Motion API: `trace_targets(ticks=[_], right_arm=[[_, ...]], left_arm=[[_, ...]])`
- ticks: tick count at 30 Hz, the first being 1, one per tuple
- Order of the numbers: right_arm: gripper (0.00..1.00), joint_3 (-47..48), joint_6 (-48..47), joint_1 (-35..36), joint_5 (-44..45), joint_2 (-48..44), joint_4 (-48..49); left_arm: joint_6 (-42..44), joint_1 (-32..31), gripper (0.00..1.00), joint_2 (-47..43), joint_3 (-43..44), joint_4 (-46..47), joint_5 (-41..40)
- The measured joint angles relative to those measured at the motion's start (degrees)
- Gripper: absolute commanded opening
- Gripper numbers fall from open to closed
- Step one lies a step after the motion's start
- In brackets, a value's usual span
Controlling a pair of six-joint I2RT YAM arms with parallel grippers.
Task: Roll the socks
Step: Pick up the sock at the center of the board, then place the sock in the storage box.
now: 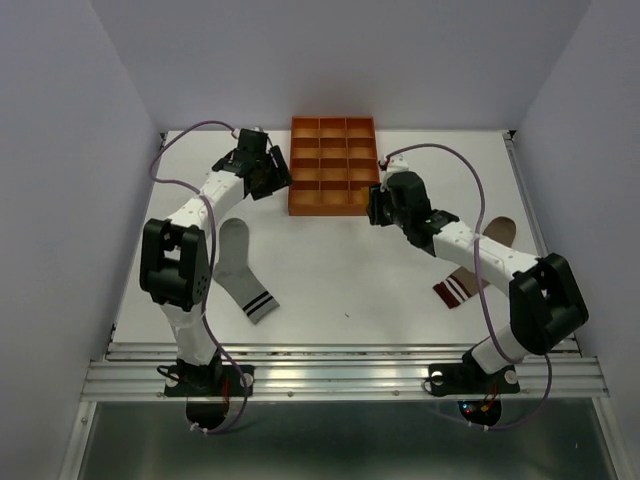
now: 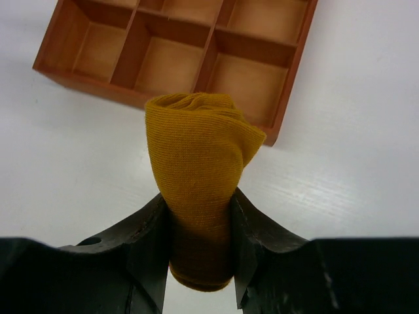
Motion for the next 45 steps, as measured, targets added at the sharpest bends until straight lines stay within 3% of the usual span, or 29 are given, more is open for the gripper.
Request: trace_targets(ticks=[7,12,31,33,45], right_arm=[[0.01,6.7,-5.6,-5.6,-3.2,2.1,2.1],[0.01,10.9,-8.4,-8.3,-4.9,5.4,3.2],[0.01,18.5,-17.5,-10.6,-14.7,18.0,3.4],[0.01,19.5,-18.5,-10.6,-15.8,19.1,3.4],[0.01,21.4,-23.7,-10.6,-20.9,25.7,4.2]], left_arm=[[6.9,0.6,0.66,12.7,12.4,-0.7,0.7],[10.8,0.6,0.64,17.2,15.0,-1.9,1.3],[15.3,-1.3,0.43,25.9,21.7,-5.3,-1.2],[15.4,-1.4,0.36,26.1,21.7,-5.6,-1.5],[15.9,-1.3,0.29,26.1,22.8,-5.6,-2.0]])
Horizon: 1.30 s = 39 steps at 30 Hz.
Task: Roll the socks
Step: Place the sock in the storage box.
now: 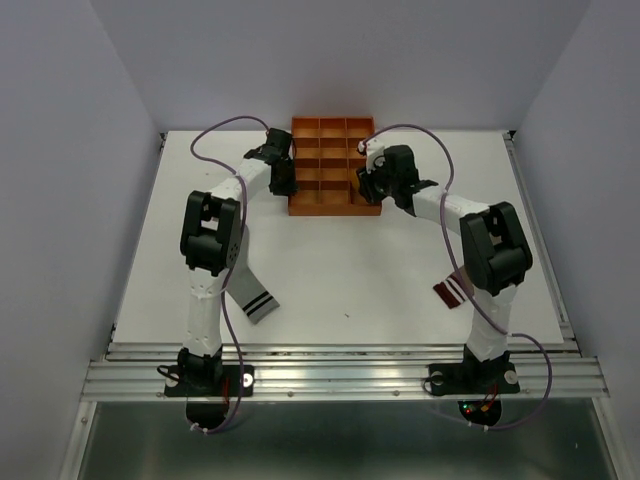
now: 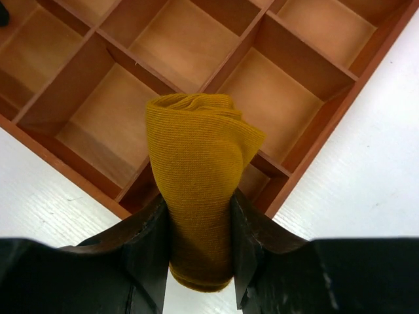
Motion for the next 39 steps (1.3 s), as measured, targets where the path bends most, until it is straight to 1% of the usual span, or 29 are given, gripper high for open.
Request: trace_targets(ticks=[8,9,11,17,19,20,24,31,39], right_arm=[[0.01,0.0,-5.6,0.0,-1.9,2.9,0.5],[0.01,0.1,-6.2,0.0,-1.9,2.9,0.3],[0.01,0.8,-6.9,0.0,-1.9,3.2,-0.3],[0.01,1.6,-6.3,0.0,-1.2,4.7,-0.6],[0.01,1.6,-5.8,0.0,-0.8,5.1,-0.6],[0.01,1.6,-5.7,-0.2,-0.5,5.4,-0.6],[0.01,1.8,-5.0,-1.0,0.2,6.2,-0.6],[0.01,3.3,-4.1,-2.2,-0.4,6.4,-4.0],[0.01,9.5,-4.0,-2.5,-0.5,8.8,-12.2]], left_arm=[[0.0,0.0,0.27,0.1,0.0,0.0,-0.4],[0.0,0.0,0.25,0.1,0.1,0.0,-0.5],[0.0,0.0,0.25,0.2,0.2,-0.1,-0.5],[0.0,-0.1,0.25,0.5,0.7,-0.6,-0.8],[0.0,-0.1,0.24,0.5,0.7,-0.6,-0.8],[0.0,-0.1,0.22,0.5,0.7,-0.6,-0.8],[0.0,-0.1,0.22,0.5,0.7,-0.6,-0.8],[-0.1,-0.1,0.22,0.5,0.7,-0.6,-0.2],[-0.1,-0.1,0.21,0.7,1.1,-0.8,0.2]])
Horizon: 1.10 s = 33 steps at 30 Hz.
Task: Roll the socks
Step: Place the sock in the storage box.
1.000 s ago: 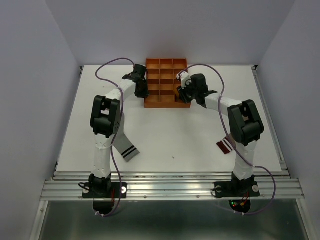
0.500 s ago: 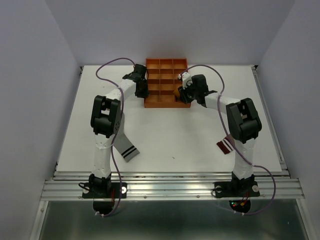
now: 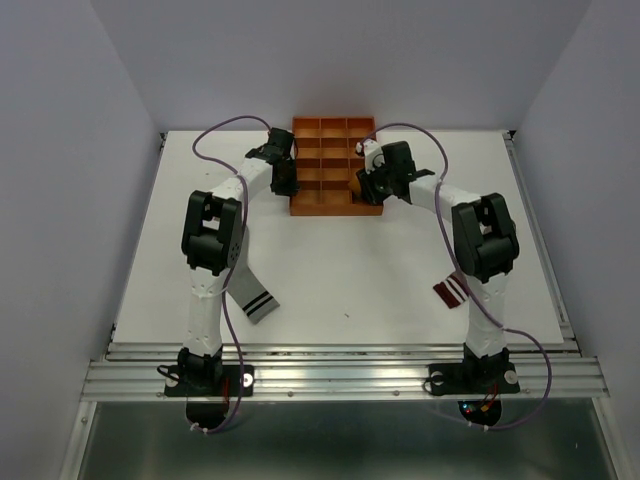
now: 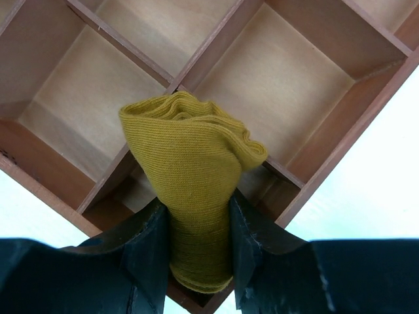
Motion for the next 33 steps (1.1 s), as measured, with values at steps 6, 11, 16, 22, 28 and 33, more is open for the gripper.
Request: trace_targets(ticks=[6,11,16,22,28,33], right_arm=[[0.01,3.7,0.0,0.4,0.4,2.5,-3.1],[0.01,5.8,0.9,1.4,2.8,4.1,-4.7],[0.01,6.4,3.2,2.1,5.8,4.7,-5.4],[0.01,6.1,6.5,2.6,8.6,4.7,-5.4],[0.01,4.3,8.5,2.7,11.0,3.4,-4.7],[0.01,2.0,9.4,2.7,12.1,2.2,-3.7]], left_arm=[[0.0,0.0,0.18,0.1,0.1,-0.1,0.2],[0.0,0.1,0.18,0.1,0.1,-0.1,0.3],[0.0,0.1,0.18,0.2,0.1,-0.1,0.4],[-0.3,0.1,0.08,0.2,0.3,-0.2,0.4],[-1.6,0.0,0.00,0.8,1.2,-0.4,1.2],[-4.3,0.0,0.00,0.9,1.2,-0.2,1.6]])
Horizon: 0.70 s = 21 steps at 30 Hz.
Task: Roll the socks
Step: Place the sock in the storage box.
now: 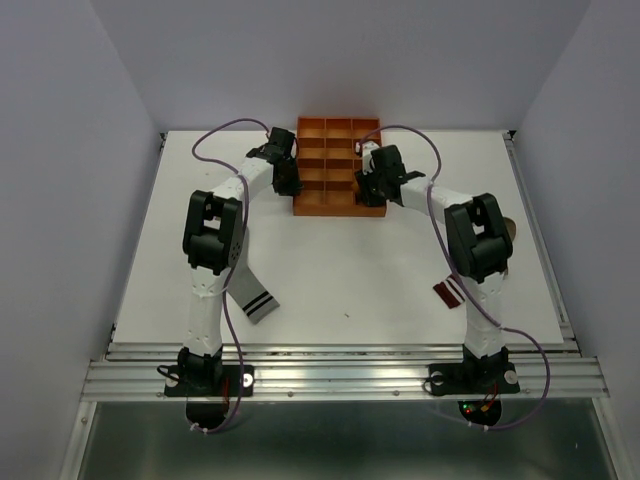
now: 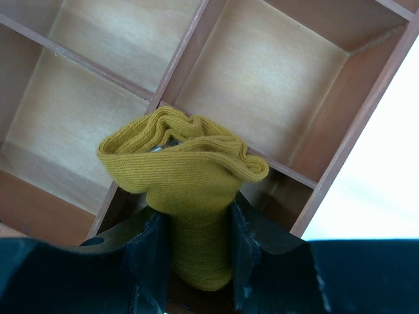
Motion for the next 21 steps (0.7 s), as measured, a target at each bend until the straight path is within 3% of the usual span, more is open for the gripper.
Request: trace_targets(ticks=[11,21], right_arm=[[0.01,-4.9,0.9,0.0,1.7,-3.2,2.9],[0.01,-2.7,0.9,0.1,1.8,-2.0,1.6]], left_arm=[[-6.4,-0.4,0.00,0.0,-0.3,0.2,-2.6],[-5.5,-0.5,0.00,-0.9,-2.3,2.5,-2.0]])
